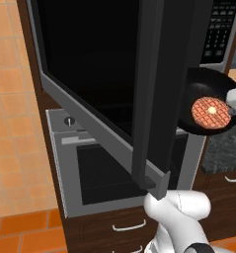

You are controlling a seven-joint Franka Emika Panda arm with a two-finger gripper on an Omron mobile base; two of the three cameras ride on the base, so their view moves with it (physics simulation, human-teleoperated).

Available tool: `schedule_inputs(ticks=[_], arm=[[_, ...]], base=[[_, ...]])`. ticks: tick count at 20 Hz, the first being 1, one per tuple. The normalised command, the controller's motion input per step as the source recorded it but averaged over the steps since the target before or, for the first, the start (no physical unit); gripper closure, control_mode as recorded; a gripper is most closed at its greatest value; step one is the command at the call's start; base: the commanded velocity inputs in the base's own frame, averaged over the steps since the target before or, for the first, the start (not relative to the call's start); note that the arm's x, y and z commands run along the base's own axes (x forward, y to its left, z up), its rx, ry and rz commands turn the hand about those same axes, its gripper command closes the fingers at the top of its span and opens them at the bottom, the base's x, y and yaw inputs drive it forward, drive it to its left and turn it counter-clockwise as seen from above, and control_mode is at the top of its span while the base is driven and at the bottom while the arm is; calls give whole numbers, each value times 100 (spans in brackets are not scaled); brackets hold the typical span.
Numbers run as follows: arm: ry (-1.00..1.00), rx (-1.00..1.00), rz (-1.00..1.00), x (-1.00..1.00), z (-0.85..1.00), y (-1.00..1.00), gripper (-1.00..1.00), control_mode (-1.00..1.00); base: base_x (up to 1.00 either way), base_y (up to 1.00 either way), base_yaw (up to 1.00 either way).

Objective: Open the microwave, place the bowl with waffle inside the microwave, then close the microwave door and turn it on.

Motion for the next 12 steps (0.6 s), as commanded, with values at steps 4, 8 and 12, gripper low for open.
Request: schedule_inputs(ticks=[4,8,12], arm=[[-3,-7,0,37,49,100,100,-100],[-7,0,-5,41,15,100,100,-100],[-9,3,-18,40,9,91,100,-100]], base=[[0,0,0],[0,0,0],[0,0,0]])
